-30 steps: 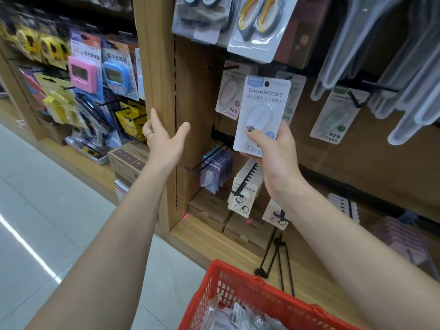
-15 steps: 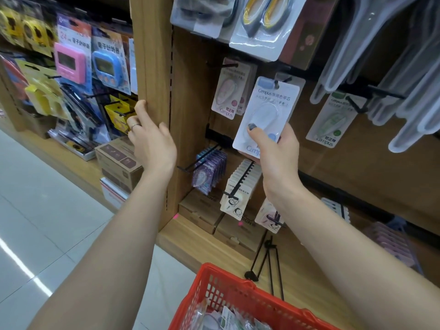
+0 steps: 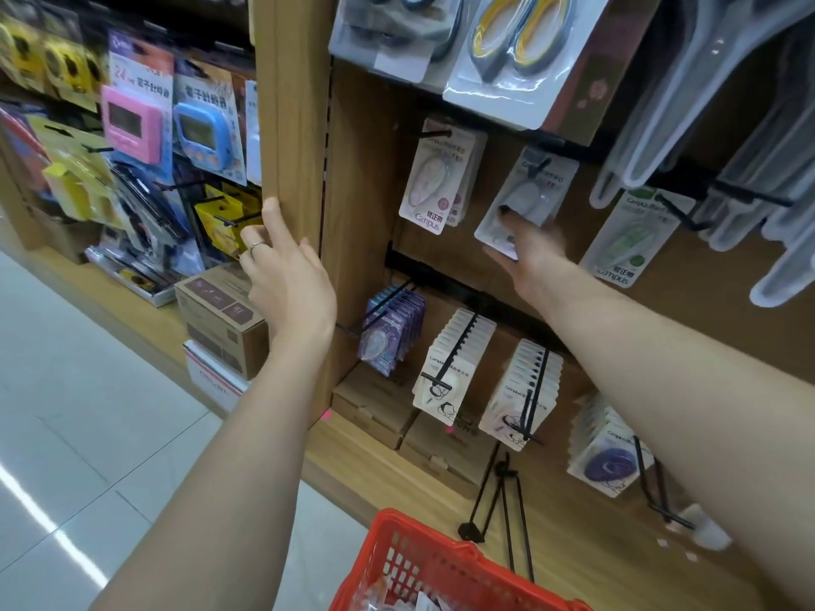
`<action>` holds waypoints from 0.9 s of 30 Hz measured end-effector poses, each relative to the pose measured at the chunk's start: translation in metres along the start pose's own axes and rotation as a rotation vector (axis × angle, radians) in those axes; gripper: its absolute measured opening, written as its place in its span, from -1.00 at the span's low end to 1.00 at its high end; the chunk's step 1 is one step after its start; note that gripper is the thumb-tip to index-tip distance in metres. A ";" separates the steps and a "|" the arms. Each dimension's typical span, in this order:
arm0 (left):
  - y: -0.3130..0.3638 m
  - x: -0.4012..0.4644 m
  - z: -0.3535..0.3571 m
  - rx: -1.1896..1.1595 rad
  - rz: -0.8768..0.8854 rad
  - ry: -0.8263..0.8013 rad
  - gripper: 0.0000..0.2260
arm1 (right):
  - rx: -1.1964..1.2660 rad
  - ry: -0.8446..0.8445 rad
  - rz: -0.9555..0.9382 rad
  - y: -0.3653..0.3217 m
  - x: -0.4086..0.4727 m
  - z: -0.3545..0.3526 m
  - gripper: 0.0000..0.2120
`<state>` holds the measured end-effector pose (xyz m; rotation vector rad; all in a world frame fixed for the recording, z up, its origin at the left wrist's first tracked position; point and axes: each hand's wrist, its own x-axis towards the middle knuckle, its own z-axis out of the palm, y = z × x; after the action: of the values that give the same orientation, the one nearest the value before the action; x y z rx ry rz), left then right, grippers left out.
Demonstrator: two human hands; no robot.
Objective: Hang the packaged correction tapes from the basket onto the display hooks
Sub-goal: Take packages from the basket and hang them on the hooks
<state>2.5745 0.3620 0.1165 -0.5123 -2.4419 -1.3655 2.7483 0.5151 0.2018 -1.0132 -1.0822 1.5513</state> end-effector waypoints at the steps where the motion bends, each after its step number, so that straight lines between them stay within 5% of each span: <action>1: -0.001 0.000 0.000 0.006 0.006 -0.001 -0.55 | -0.005 0.011 0.001 -0.001 0.008 -0.001 -0.48; 10: -0.004 0.000 -0.009 0.001 0.062 -0.041 -0.53 | -0.265 0.032 0.064 0.018 0.019 -0.023 -0.55; 14: -0.007 -0.012 -0.019 -0.066 0.071 -0.117 -0.47 | -0.521 0.119 -0.154 0.021 -0.014 -0.044 -0.30; 16: -0.009 -0.034 -0.025 -0.095 0.047 -0.181 -0.45 | -0.555 0.089 -0.304 0.021 -0.046 -0.062 -0.44; 21: -0.002 -0.127 -0.036 -0.117 0.055 -0.505 -0.48 | -0.478 -0.036 -0.493 0.047 -0.140 -0.133 -0.72; 27: -0.020 -0.248 -0.049 0.102 0.399 -0.891 -0.85 | -0.551 0.012 -0.384 0.130 -0.218 -0.247 -0.71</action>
<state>2.7910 0.2702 0.0223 -1.7726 -2.7558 -0.9368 2.9957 0.3245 0.0344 -1.0851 -1.6370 0.9531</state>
